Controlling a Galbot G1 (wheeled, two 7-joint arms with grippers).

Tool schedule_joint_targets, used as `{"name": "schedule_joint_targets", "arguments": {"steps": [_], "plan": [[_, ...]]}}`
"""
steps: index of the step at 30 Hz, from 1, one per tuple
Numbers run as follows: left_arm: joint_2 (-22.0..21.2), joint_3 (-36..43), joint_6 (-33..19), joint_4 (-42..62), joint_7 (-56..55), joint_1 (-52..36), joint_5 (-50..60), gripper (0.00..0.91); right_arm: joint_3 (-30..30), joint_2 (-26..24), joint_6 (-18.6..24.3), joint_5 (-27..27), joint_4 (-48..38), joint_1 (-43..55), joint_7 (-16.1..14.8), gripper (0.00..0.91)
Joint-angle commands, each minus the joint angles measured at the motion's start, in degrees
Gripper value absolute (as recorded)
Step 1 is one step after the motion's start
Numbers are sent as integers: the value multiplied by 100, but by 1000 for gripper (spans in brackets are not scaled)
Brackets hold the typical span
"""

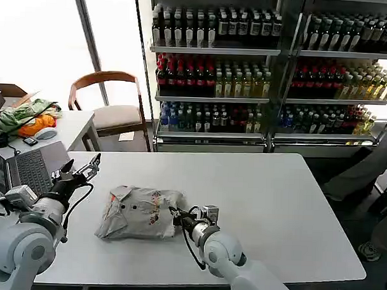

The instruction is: Fold and organize the clothes.

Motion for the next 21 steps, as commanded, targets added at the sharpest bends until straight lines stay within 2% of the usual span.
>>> {"name": "schedule_joint_targets", "arguments": {"steps": [1,5,14,15,16,17,21], "plan": [[-1,-21,3,-11,-2,36,-17,907,136,-647,-112,-166,335,-54,-316,0],[-26,-14,5,-10,-4,45,-4,907,351,-1060,-90,-188,491,-195,-398,0],[-3,-33,8,-48,17,128,-10,907,848,-1577,-125,-171,636,-465,-457,0],[-4,-29,8,-49,17,134,-5,907,870,-1589,-124,-178,640,-495,-458,101],[-15,-20,6,-44,17,140,-1,907,892,-1617,-132,-245,663,-547,-468,101],[-23,-10,5,-41,19,140,6,907,906,-1630,-124,-368,669,-590,-495,907],[-29,19,1,-42,25,140,22,907,1104,-1635,-69,-486,679,-734,-510,907]]}}
